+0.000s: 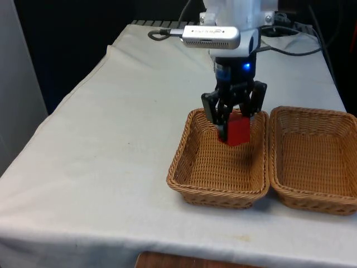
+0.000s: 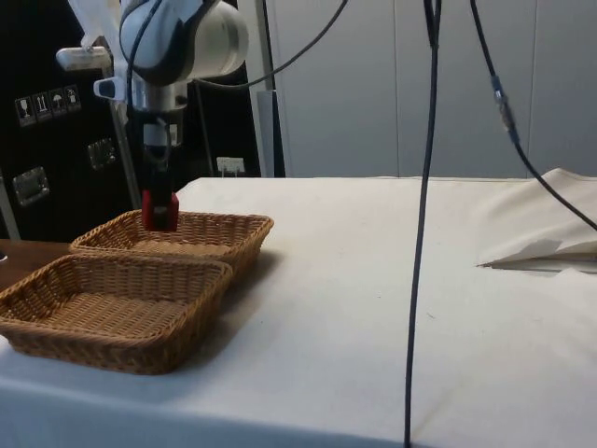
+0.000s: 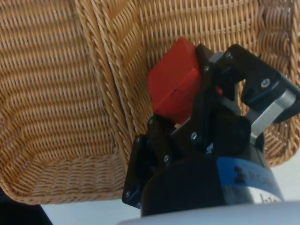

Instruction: Pick up the red cube and place it into the right basket.

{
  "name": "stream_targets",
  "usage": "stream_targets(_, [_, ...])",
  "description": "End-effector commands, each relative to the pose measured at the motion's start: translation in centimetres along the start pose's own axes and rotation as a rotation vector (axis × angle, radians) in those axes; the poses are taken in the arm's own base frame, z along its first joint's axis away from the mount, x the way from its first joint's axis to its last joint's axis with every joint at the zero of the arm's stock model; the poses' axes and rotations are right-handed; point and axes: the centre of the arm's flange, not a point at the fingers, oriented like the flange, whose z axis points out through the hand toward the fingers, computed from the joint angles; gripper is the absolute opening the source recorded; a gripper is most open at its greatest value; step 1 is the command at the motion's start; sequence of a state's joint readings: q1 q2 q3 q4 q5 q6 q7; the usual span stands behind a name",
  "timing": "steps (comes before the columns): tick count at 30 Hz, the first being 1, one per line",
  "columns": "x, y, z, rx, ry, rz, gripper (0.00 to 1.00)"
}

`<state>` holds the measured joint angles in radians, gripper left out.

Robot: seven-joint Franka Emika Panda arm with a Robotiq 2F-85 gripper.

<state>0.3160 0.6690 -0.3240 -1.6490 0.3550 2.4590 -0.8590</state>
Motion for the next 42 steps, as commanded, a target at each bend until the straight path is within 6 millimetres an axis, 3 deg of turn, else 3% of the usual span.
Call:
stream_targets(1, [0.2, -0.1, 0.3, 0.001, 0.017, -0.003, 0.02])
stream_targets(5, [0.4, -0.5, 1.6, 0.002, 0.028, -0.002, 0.02])
stream_targets(6, [0.2, -0.4, 1.1, -0.001, 0.012, -0.001, 0.02])
stream_targets(12, [0.5, -1.0, 3.7, 0.013, 0.029, 0.007, 0.02])
stream_targets(24, [0.8, -1.1, 4.4, 0.012, 0.021, 0.008, 0.04])
stream_targets(33, [0.9, -1.2, 4.4, 0.011, 0.020, 0.008, 0.93])
stream_targets(34, [0.9, -1.2, 4.5, 0.011, 0.019, 0.008, 0.98])
stream_targets(42, [0.9, -1.2, 4.5, 0.011, 0.019, 0.007, 1.00])
